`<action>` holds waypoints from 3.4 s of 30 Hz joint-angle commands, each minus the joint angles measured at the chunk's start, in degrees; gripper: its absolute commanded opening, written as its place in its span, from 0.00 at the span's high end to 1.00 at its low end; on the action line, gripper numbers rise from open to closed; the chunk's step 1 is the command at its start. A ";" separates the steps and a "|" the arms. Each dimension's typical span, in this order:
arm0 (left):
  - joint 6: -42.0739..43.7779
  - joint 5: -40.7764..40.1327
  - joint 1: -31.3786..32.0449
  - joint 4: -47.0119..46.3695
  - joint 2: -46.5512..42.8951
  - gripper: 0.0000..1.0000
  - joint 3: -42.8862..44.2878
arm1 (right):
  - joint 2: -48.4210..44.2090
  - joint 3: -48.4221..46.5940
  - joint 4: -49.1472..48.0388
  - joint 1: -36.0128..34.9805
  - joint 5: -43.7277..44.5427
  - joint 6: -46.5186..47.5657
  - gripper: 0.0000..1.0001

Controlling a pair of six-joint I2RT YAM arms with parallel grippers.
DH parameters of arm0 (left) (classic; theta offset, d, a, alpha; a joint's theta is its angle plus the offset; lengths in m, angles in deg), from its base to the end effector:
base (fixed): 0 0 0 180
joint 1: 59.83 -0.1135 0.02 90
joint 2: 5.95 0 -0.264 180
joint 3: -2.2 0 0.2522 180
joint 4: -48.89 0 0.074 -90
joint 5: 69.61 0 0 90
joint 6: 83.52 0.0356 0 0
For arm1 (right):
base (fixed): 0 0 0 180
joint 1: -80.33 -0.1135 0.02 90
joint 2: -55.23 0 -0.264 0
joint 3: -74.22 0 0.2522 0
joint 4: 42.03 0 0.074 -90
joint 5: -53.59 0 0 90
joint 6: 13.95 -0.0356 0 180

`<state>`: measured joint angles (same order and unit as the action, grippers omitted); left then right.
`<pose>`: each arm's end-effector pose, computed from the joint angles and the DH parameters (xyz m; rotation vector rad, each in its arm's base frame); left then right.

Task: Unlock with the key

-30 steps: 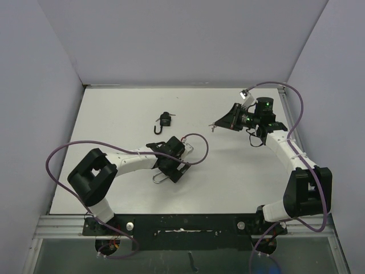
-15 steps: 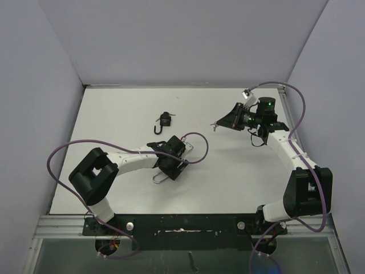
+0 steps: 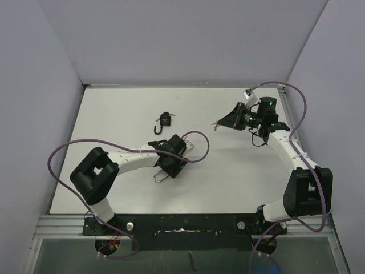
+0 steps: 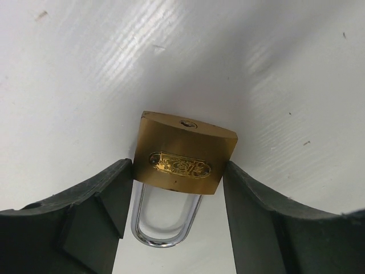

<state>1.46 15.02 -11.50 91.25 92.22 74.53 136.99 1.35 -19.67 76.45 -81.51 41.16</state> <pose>0.2187 -0.2407 0.1633 0.9944 2.5721 -0.1228 0.3136 0.0465 0.2844 0.0892 2.1743 1.2259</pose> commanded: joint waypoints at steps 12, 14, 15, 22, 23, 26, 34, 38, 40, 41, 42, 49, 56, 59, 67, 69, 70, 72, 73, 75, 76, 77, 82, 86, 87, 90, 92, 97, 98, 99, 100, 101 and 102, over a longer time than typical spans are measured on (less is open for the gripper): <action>8.29 4.65 -8.23 -27.63 -12.29 1.00 3.64 | -3.39 -1.44 1.00 2.47 -0.30 2.01 1.00; 8.21 7.94 -9.60 -36.68 -14.10 1.00 -0.71 | -3.44 -1.31 1.15 2.47 -0.25 2.02 1.00; 8.00 9.77 -10.11 -40.45 -14.81 1.00 -2.83 | -3.38 -1.23 1.03 2.41 -0.30 1.90 1.00; 9.35 18.63 -10.90 -54.72 -14.50 1.00 -10.00 | -3.18 -1.87 2.15 -0.23 0.97 3.12 1.00; 9.51 19.87 -10.90 -56.41 -14.24 1.00 -10.79 | -3.12 -2.48 3.09 -0.91 1.67 3.81 1.00; 9.74 22.07 -10.94 -63.59 -13.77 1.00 -13.32 | -3.14 -4.82 6.53 -3.62 4.50 6.78 1.00; 13.17 26.22 -10.98 -74.48 -12.03 1.00 -18.04 | -3.35 -8.26 10.34 -10.88 11.58 9.85 1.00; 14.20 27.75 -11.03 -76.84 -11.22 1.00 -18.40 | -3.68 -8.78 10.89 -13.17 13.23 9.80 1.00; 14.24 27.93 -11.03 -77.57 -10.95 1.00 -18.36 | -3.95 -8.83 11.20 -14.15 14.17 9.99 1.00; 14.24 27.95 -11.07 -77.89 -10.82 1.00 -18.39 | -4.11 -8.83 11.38 -14.60 14.64 10.08 1.00; 14.23 28.00 -11.07 -78.19 -10.81 1.00 -18.43 | -4.28 -8.76 11.52 -15.06 15.14 10.17 1.00; 13.72 28.53 -11.35 -80.06 -10.82 1.00 -18.63 | -5.17 -7.90 10.43 -17.55 16.99 10.31 1.00; 13.87 28.82 -11.34 -79.55 -10.94 1.00 -18.74 | -5.65 -7.51 9.62 -19.65 18.64 10.02 1.00; 14.01 28.82 -11.34 -78.93 -11.08 1.00 -18.57 | -5.48 -7.60 9.39 -20.39 19.17 10.02 1.00; 13.99 29.27 -11.35 -78.36 -11.41 1.00 -18.49 | -5.20 -7.90 9.23 -21.67 20.10 10.02 1.00; 13.98 29.40 -11.34 -78.15 -11.44 1.00 -18.49 | -5.17 -7.92 9.08 -21.80 20.27 10.02 1.00; 13.96 29.51 -11.36 -78.07 -11.51 1.00 -18.53 | -5.18 -7.95 9.12 -21.82 20.36 10.04 1.00; 13.98 29.70 -11.38 -77.95 -11.63 1.00 -18.57 | -5.07 -7.92 9.00 -21.81 20.45 10.02 1.00; 13.98 29.79 -11.34 -77.78 -11.71 1.00 -18.52 | -5.03 -7.95 9.01 -21.94 20.44 10.02 1.00; 13.97 29.88 -11.39 -77.75 -11.84 1.00 -18.49 | -4.90 -7.95 8.91 -22.01 20.45 10.02 1.00; 13.91 29.95 -11.30 -77.61 -11.88 1.00 -18.42 | -4.86 -7.95 8.94 -21.99 20.49 10.02 1.00; 14.04 30.04 -11.25 -77.50 -11.86 1.00 -18.40 | -4.78 -7.95 8.83 -22.03 20.49 10.02 1.00; 14.07 30.15 -11.25 -77.28 -11.91 1.00 -18.34 | -4.50 -8.04 8.72 -22.27 20.42 10.01 1.00; 14.00 30.36 -11.25 -77.03 -11.74 1.00 -18.07 | -4.28 -8.16 8.71 -22.45 20.47 9.98 1.00; 13.98 30.33 -11.22 -77.09 -11.76 1.00 -18.05 | -4.20 -8.27 8.86 -22.45 20.42 10.06 1.00; 13.90 30.33 -11.20 -77.20 -11.90 1.00 -17.95 | -4.08 -8.22 9.03 -22.45 20.49 10.11 1.00; 13.89 30.25 -11.16 -77.18 -12.07 1.00 -17.92 | -3.98 -8.21 8.99 -22.51 20.55 10.11 1.00; 13.97 30.15 -11.16 -77.25 -12.44 1.00 -17.73 | -3.71 -7.88 8.85 -22.62 20.67 10.11 1.00; 13.98 30.15 -11.18 -77.27 -12.52 1.00 -17.72 | -3.67 -7.86 8.88 -22.61 20.73 10.11 1.00; 13.97 30.16 -11.18 -77.29 -12.62 1.00 -17.78 | -3.60 -7.86 8.90 -22.66 20.75 10.11 1.00; 13.94 30.15 -11.16 -77.29 -12.65 1.00 -17.83 | -3.62 -7.79 8.90 -22.64 20.83 10.11 1.00; 13.98 30.07 -11.16 -77.29 -12.74 1.00 -17.87 | -3.58 -7.77 8.94 -22.61 20.77 10.13 1.00; 13.98 30.04 -11.20 -77.29 -12.81 1.00 -17.86 | -3.54 -7.77 8.90 -22.61 20.83 10.18 1.00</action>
<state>14.75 44.24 -22.49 20.52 81.45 54.70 133.56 -4.82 -8.06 54.36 -61.36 50.58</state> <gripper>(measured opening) 0.570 0.051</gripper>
